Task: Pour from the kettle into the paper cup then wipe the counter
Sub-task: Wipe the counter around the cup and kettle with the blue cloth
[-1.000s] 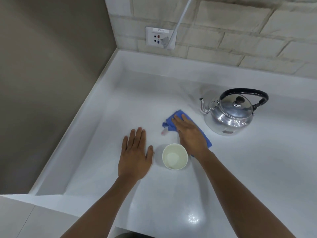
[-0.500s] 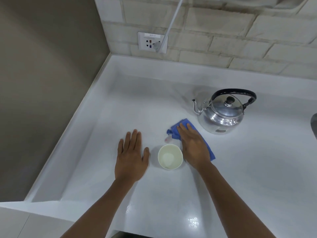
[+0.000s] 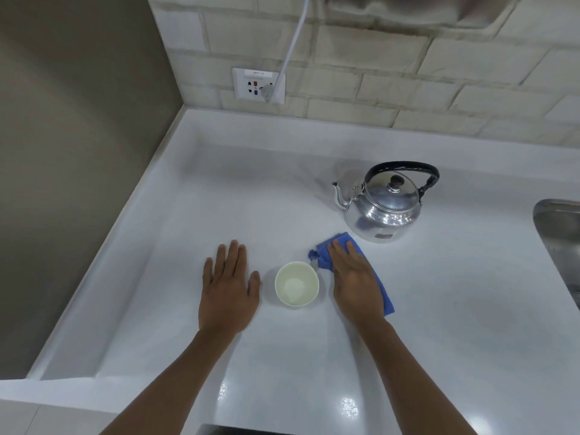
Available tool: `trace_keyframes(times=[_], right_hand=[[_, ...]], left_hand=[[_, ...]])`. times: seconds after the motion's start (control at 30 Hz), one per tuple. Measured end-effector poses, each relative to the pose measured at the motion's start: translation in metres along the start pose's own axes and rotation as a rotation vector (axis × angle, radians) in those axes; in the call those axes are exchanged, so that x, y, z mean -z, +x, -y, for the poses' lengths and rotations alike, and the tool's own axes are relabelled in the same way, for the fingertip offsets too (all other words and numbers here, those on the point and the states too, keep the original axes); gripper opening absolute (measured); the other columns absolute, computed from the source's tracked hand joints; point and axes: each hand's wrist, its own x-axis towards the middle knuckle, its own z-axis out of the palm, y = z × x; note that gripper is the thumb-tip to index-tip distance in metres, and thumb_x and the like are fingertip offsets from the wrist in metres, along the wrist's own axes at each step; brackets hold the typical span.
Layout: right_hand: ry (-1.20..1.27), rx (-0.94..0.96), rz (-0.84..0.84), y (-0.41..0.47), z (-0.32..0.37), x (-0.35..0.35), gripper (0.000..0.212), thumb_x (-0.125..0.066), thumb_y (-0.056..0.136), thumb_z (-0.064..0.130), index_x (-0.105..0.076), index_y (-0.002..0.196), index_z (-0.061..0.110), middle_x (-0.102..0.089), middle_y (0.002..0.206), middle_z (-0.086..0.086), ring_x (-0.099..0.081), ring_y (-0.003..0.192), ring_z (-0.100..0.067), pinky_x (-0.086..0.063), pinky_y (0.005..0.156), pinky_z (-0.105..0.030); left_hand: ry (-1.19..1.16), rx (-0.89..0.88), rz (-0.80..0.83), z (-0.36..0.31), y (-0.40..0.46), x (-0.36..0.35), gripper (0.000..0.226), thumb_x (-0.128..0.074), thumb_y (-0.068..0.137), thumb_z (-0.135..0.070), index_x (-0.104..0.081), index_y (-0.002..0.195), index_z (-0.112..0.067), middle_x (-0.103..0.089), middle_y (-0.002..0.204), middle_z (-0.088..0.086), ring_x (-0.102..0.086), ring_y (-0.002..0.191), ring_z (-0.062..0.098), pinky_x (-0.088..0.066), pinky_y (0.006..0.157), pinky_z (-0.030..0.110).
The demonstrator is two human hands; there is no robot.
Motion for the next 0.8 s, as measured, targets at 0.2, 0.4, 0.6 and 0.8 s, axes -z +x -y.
trace_keyframes(times=[0.2,0.4,0.6,0.8], right_hand=[[-0.088,0.119,0.053,-0.042,-0.019,0.006,0.058,-0.026,0.087,0.007,-0.047,0.142,0.009,-0.047,0.146,-0.001,-0.033,0.142,-0.022,-0.033,0.113,-0.036],[-0.025,-0.115,-0.018,-0.017,-0.008,0.018,0.055,-0.024,0.075,0.007,-0.056,0.12,0.011,-0.058,0.113,-0.005,-0.054,0.112,-0.032,-0.047,0.085,-0.041],[-0.081,-0.052,0.047,-0.051,0.004,0.005,0.064,-0.02,0.084,0.012,-0.048,0.142,0.013,-0.049,0.145,-0.005,-0.035,0.141,-0.024,-0.037,0.109,-0.038],[-0.029,-0.185,-0.122,-0.065,-0.031,0.044,0.049,-0.034,0.078,0.002,-0.057,0.121,0.006,-0.058,0.112,-0.011,-0.055,0.105,-0.035,-0.049,0.081,-0.04]], left_hand=[[-0.022,-0.064,0.002,0.002,-0.002,0.001,0.06,-0.033,0.101,-0.038,-0.035,0.154,-0.011,-0.028,0.164,0.006,-0.017,0.154,0.026,-0.016,0.123,0.054],[-0.032,-0.069,0.019,0.003,-0.004,0.003,0.061,-0.031,0.102,-0.043,-0.034,0.155,-0.014,-0.025,0.165,0.003,-0.014,0.154,0.023,-0.012,0.124,0.052],[-0.031,-0.087,0.026,0.006,-0.005,0.002,0.064,-0.027,0.102,-0.048,-0.03,0.157,-0.015,-0.022,0.166,0.003,-0.012,0.155,0.023,-0.011,0.124,0.053],[-0.067,-0.176,-0.029,0.005,-0.013,0.002,0.058,-0.033,0.102,-0.04,-0.04,0.152,-0.013,-0.03,0.163,0.004,-0.02,0.153,0.024,-0.016,0.123,0.051]])
